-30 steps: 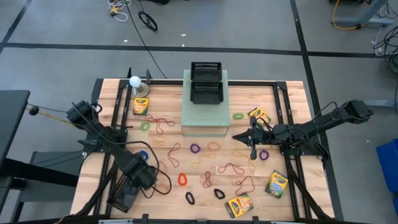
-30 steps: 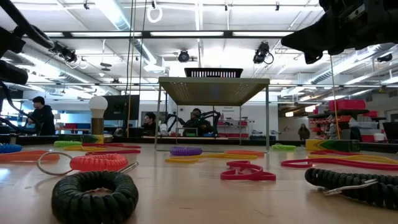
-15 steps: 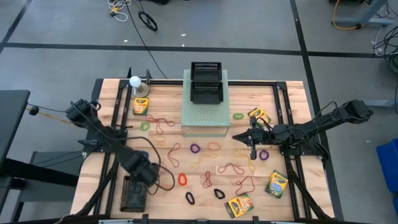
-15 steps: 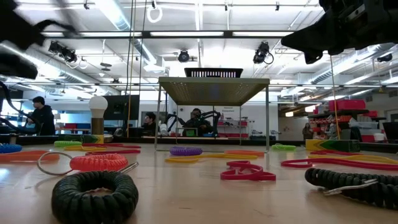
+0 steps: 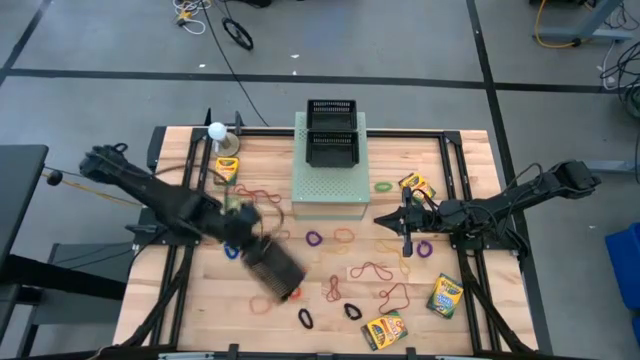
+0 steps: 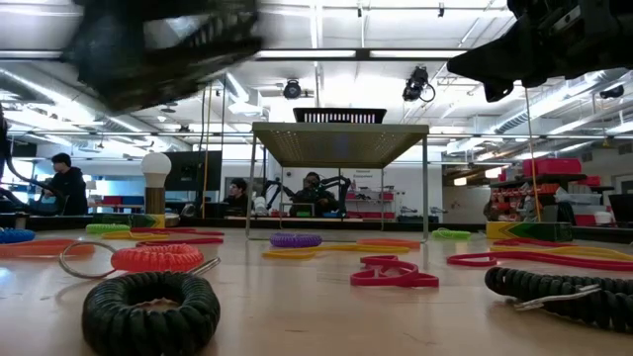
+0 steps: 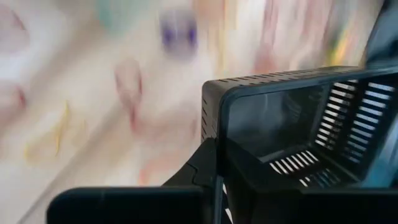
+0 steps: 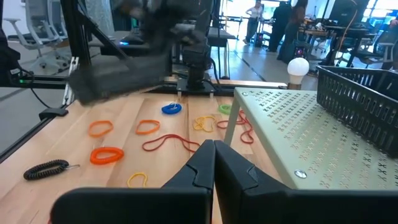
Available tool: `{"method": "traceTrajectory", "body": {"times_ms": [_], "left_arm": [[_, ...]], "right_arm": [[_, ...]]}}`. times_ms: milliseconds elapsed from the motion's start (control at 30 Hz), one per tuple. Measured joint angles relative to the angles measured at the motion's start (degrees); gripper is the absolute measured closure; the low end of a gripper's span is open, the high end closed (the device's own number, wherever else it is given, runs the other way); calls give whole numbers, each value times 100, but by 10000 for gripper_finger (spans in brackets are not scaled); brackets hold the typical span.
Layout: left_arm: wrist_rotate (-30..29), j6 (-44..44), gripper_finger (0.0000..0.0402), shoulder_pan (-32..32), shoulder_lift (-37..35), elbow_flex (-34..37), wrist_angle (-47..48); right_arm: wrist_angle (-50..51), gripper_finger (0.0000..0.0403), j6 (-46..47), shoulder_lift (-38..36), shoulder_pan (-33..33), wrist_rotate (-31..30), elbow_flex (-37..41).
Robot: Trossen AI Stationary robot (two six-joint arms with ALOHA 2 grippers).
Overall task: Pick & Place Office Desk Supplies
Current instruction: Put the black bin on the shelf aligned with the other black bin
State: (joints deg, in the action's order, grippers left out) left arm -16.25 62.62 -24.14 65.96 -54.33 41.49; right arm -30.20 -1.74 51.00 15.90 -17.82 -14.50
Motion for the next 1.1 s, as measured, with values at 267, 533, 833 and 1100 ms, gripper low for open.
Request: {"method": "traceTrajectory", "body": {"times_ms": [267, 533, 833, 1100], "left_arm": [[-1167, 1990, 380, 1034, 21, -9, -1337], [-283, 1790, 377, 2079, 420, -4, -1984], [-167, 1501, 376, 2360, 717, -238, -2119], [-302, 1244, 376, 2481, 782, -481, -1824]], "right_arm": [[-2, 394, -14, 0, -1, 0, 0], [-36, 394, -2, 0, 0, 0, 0], [-133, 394, -2, 0, 0, 0, -2], [-234, 394, 0, 0, 0, 4, -4]]}}
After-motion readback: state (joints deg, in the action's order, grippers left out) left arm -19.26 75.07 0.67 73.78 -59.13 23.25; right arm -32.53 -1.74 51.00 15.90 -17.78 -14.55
